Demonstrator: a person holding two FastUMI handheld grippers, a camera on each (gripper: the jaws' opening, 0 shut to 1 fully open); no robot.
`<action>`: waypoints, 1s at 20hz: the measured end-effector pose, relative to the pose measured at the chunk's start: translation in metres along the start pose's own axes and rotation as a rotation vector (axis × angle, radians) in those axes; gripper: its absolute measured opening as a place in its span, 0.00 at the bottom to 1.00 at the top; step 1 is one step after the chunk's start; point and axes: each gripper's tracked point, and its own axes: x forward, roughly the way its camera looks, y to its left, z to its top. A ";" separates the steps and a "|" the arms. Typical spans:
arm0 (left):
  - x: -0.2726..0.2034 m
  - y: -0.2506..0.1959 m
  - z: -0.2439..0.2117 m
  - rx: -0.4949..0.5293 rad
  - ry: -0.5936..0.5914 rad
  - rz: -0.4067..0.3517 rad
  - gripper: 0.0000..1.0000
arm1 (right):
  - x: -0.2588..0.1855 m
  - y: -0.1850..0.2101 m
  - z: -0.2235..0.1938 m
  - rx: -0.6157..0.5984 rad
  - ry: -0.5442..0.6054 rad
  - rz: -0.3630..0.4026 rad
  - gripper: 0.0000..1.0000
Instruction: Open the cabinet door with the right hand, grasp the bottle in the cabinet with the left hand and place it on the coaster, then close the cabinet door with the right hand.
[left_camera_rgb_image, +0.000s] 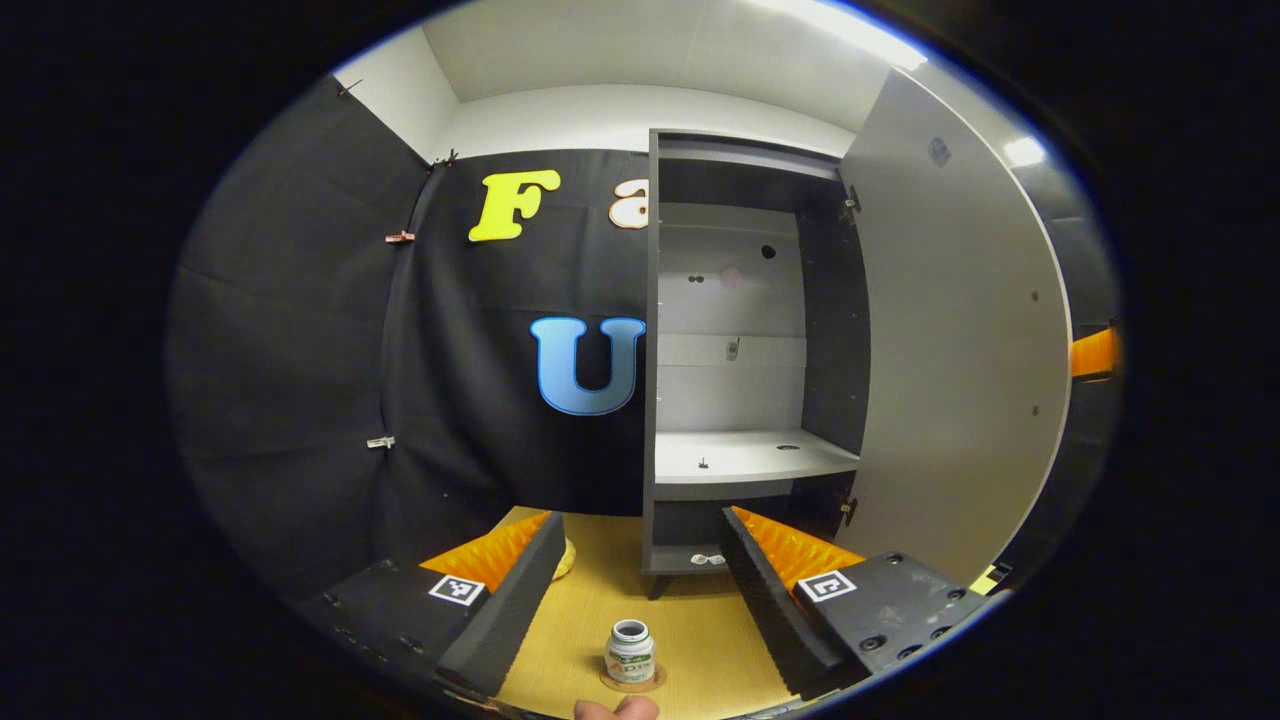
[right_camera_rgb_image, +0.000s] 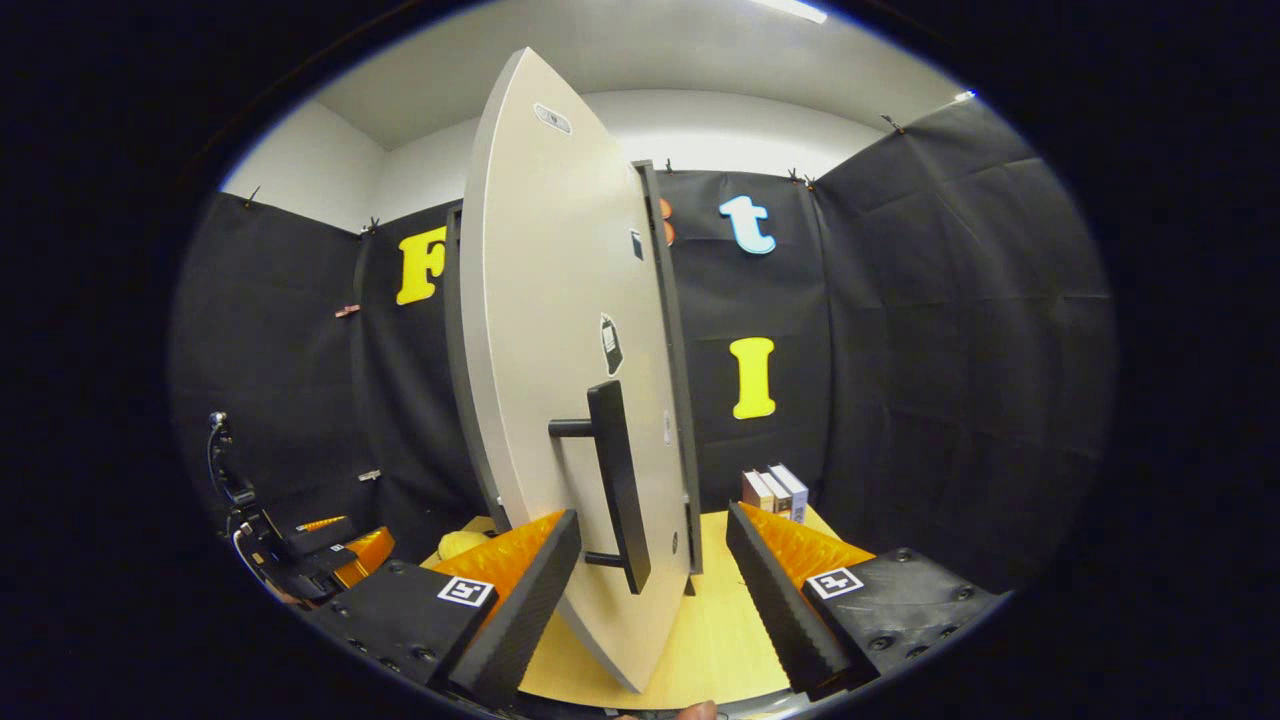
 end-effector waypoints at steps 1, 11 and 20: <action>-0.002 0.002 -0.001 0.003 0.001 0.005 0.98 | 0.004 0.011 -0.002 0.010 0.001 0.022 0.98; -0.008 0.015 -0.002 0.014 0.000 0.035 0.98 | 0.049 0.074 -0.011 0.031 0.020 0.128 0.97; -0.008 0.018 0.002 0.021 -0.008 0.043 0.98 | 0.060 0.132 -0.017 0.011 0.032 0.267 0.98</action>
